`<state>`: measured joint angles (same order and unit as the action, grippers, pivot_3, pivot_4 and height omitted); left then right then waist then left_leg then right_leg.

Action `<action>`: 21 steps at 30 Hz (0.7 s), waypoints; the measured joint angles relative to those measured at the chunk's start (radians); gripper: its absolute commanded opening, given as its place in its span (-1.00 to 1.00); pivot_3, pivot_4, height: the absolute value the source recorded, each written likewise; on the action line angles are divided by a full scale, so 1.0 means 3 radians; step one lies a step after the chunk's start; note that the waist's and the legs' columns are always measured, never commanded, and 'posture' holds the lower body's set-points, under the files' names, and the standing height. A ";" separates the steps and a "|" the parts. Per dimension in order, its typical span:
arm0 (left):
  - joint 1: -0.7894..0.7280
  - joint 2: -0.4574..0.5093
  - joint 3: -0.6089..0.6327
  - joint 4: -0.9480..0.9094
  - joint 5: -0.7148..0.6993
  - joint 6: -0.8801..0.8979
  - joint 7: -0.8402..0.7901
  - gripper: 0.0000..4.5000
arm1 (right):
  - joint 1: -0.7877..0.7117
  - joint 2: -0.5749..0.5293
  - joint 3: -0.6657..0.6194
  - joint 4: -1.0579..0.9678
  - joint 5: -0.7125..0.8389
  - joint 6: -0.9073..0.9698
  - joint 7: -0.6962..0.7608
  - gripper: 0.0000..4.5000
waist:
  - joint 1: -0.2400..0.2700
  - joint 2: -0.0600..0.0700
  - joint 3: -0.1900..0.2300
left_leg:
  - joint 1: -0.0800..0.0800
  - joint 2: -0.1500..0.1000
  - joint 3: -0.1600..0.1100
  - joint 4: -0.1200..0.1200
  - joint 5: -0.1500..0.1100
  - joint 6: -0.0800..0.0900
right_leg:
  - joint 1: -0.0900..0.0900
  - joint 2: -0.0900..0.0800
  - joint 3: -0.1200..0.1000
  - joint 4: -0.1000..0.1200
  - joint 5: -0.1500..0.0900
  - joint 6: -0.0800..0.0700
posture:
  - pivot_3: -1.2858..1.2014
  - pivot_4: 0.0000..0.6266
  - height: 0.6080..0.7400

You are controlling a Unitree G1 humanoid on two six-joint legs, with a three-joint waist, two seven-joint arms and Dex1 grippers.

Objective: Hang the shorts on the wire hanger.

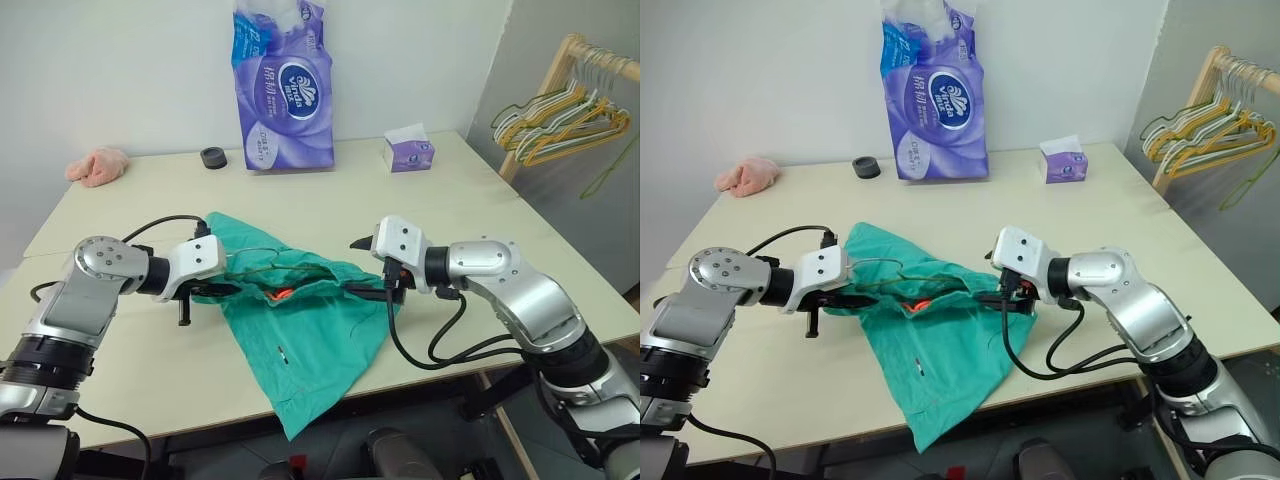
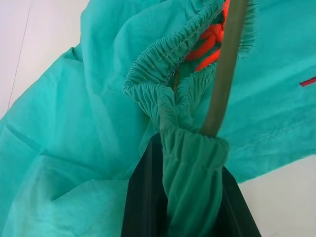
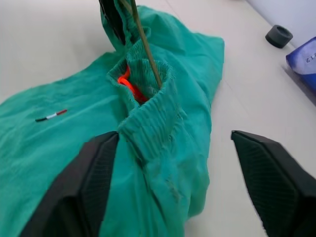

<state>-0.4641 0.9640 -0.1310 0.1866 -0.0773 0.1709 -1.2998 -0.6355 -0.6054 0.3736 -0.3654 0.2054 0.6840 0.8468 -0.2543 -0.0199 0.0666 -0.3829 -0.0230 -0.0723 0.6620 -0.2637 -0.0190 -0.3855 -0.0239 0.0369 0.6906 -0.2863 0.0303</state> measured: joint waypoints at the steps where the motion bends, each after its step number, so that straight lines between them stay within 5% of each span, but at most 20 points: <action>1: 0.0000 -0.0005 0.0000 0.0000 0.0003 -0.0001 0.0000 -1.00 | 0.0001 -0.0022 0.0000 0.0014 -0.0044 -0.0001 -0.0014 0.99 | 0.0000 0.0000 0.0000 | 0.0000 0.0000 0.0000 0.0000 0.0000 0.0000 | 0.0000 0.0000 0.0000 0.0000 0.0000 0.0000 | -0.20 -0.93 1.00; 11: 0.0000 -0.0018 -0.0006 0.0000 0.0065 -0.0026 -0.0010 -1.00 | 0.0197 -0.0125 0.0400 0.0335 -0.0495 -0.0322 0.0102 0.99 | -0.0003 0.0000 0.0000 | 0.0000 0.0000 0.0001 0.0000 0.0000 0.0000 | 0.0000 0.0000 0.0000 0.0000 0.0000 0.0000 | -0.19 -0.94 1.00; 21: 0.0004 -0.0025 -0.0006 -0.0068 0.0083 -0.0013 -0.0037 -1.00 | -0.0057 0.0270 0.0561 0.1018 -0.0864 -0.0696 0.0116 0.99 | -0.0021 -0.0001 -0.0001 | 0.0001 0.0000 -0.0001 0.0000 0.0000 0.0000 | 0.0000 0.0001 -0.0001 0.0003 0.0000 0.0000 | -0.19 -0.95 1.00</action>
<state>-0.4629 0.9566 -0.1328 0.1661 -0.0525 0.1668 -1.3109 -0.6525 -0.5244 0.5418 -0.0599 -0.0538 0.4752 0.8815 -0.2607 -0.0201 0.0665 -0.3826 -0.0230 -0.0724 0.6619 -0.2637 -0.0191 -0.3855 -0.0236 0.0365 0.6913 -0.2863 0.0303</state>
